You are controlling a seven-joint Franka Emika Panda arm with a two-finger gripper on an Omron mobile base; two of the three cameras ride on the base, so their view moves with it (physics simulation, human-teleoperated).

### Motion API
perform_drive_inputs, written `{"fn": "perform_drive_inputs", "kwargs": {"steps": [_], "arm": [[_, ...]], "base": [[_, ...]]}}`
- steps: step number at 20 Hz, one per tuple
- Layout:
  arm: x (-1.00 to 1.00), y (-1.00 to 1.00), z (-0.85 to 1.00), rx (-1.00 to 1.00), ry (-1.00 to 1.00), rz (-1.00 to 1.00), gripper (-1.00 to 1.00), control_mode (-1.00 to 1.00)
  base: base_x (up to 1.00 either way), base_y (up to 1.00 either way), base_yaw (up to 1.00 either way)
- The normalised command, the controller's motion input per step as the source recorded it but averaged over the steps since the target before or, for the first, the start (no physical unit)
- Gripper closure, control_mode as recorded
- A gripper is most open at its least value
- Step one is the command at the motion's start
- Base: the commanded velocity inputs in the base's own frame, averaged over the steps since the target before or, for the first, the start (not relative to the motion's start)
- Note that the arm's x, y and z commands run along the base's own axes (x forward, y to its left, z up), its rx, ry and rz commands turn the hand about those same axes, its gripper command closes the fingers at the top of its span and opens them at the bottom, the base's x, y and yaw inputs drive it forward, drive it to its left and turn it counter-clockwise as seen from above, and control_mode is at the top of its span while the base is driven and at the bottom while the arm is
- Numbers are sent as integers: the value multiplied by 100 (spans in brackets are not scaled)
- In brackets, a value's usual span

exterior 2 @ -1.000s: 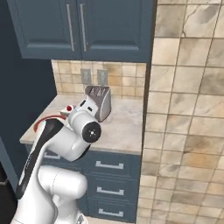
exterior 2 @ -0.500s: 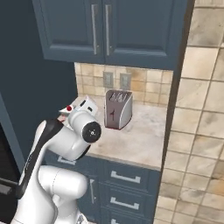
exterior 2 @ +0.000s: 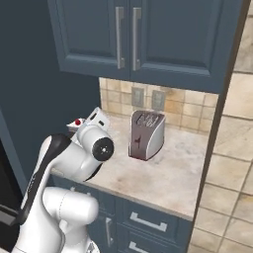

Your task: Take the baked cake out of the oven and place it on the plate for cooling. Then close the oven door.

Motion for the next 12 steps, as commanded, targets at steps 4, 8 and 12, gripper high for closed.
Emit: {"fn": "perform_drive_inputs", "kwargs": {"steps": [4, 8, 12], "arm": [[0, 0, 0, 0, 0, 0, 100, 100], [0, 0, 0, 0, 0, 0, 100, 100], [16, 8, -1, -7, 5, 14, 100, -100]], "base": [[35, 11, 27], [16, 11, 28], [10, 6, 14]]}}
